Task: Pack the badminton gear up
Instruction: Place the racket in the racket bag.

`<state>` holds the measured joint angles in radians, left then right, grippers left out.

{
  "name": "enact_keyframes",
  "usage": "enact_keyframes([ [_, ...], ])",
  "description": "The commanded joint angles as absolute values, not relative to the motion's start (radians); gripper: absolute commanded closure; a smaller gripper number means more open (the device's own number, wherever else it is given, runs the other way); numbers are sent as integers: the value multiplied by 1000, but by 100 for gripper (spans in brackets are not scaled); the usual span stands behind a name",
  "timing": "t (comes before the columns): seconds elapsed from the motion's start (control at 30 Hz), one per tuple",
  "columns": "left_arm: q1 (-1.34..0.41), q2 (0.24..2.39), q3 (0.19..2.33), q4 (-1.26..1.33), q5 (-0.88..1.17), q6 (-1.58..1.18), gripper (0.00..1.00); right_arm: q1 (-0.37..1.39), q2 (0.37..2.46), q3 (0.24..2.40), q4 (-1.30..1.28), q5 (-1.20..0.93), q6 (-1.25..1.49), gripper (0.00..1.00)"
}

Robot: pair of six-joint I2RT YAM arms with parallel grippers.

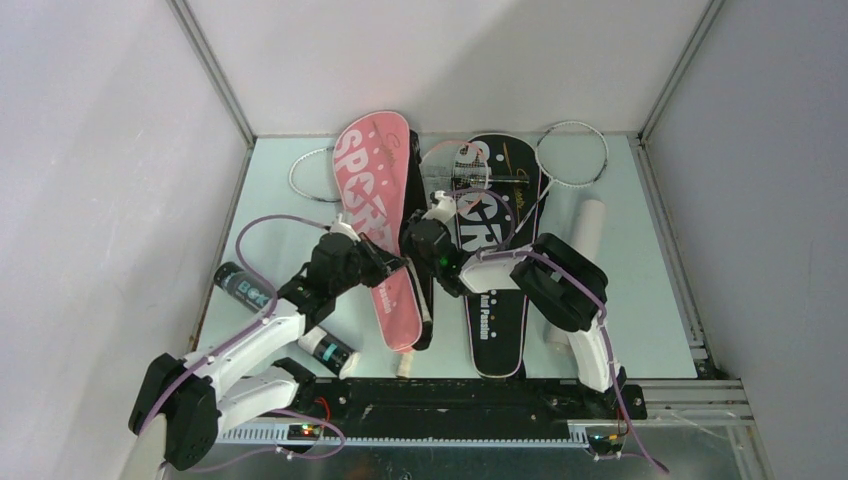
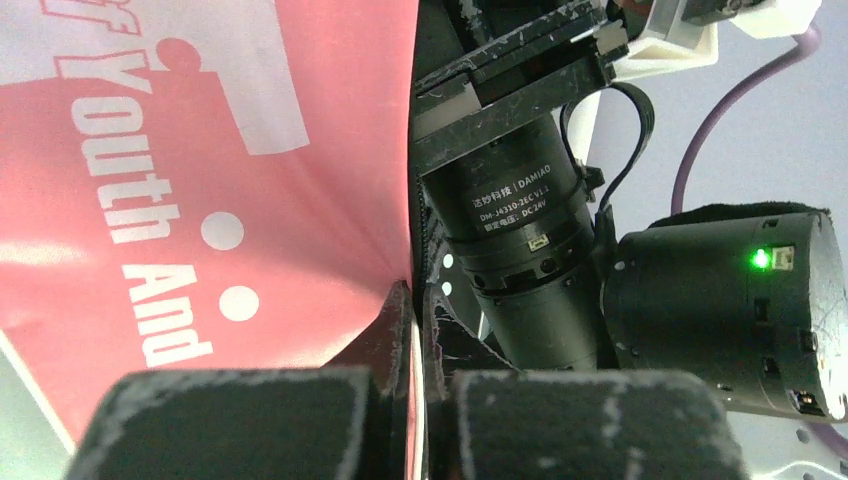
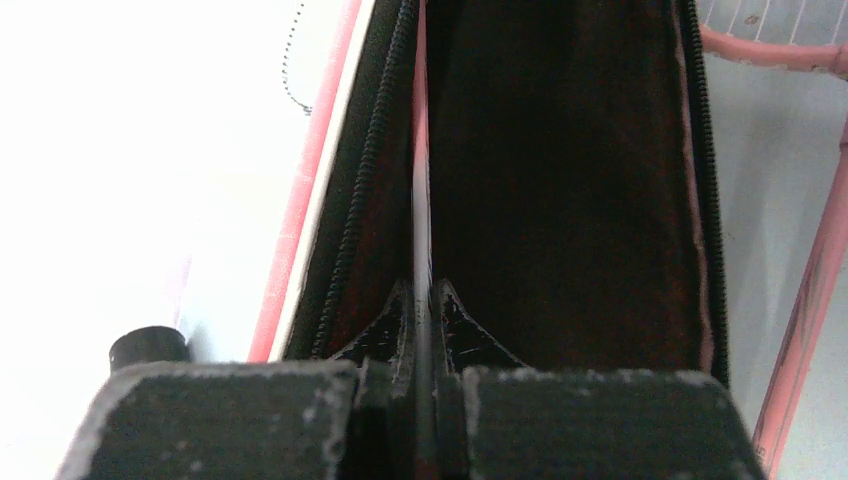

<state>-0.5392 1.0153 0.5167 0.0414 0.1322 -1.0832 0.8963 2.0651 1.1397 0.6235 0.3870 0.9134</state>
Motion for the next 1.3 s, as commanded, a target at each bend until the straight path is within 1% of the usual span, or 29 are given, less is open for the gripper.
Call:
enact_keyframes([
  [0.0, -559, 974, 515, 146, 226, -1141, 100, 904, 2077, 1158, 781, 559, 888, 100],
  [0.07, -558, 977, 501, 162, 219, -1148, 100, 905, 2076, 1158, 778, 553, 894, 97],
  [0.13, -556, 986, 489, 167, 209, -1151, 100, 905, 2061, 1158, 768, 538, 880, 87],
  [0.2, -550, 997, 471, 184, 204, -1159, 100, 907, 2032, 1158, 720, 523, 860, 69],
  [0.23, -547, 1001, 466, 203, 203, -1163, 100, 906, 2021, 1159, 683, 514, 845, 64],
  [0.27, -541, 1009, 454, 211, 203, -1169, 100, 902, 1998, 1159, 663, 484, 841, 55],
  [0.3, -538, 1012, 448, 229, 203, -1174, 100, 899, 1986, 1152, 635, 440, 831, 52],
  [0.33, -533, 1018, 438, 241, 206, -1177, 100, 891, 1960, 1146, 628, 420, 825, 46],
  [0.4, -530, 1024, 436, 282, 209, -1179, 100, 880, 1924, 1127, 571, 368, 810, 42],
  [0.5, -526, 1025, 454, 233, 176, -1141, 100, 846, 1876, 1107, 502, 260, 805, 39],
  [0.63, -499, 1018, 451, 197, 155, -1101, 100, 801, 1765, 1061, 396, 193, 779, 43],
  [0.73, -486, 1021, 444, 190, 153, -1083, 100, 765, 1743, 1058, 317, 152, 782, 48],
  [0.8, -479, 1021, 441, 186, 153, -1071, 100, 736, 1750, 1058, 301, 114, 804, 50],
  [0.93, -476, 1020, 442, 167, 148, -1038, 100, 691, 1790, 1058, 290, 69, 852, 51],
  [1.1, -474, 1010, 432, 146, 147, -1010, 100, 660, 1862, 1104, 239, 60, 892, 44],
  [1.27, -472, 990, 413, 136, 139, -1000, 100, 645, 1956, 1134, 252, 21, 942, 44],
])
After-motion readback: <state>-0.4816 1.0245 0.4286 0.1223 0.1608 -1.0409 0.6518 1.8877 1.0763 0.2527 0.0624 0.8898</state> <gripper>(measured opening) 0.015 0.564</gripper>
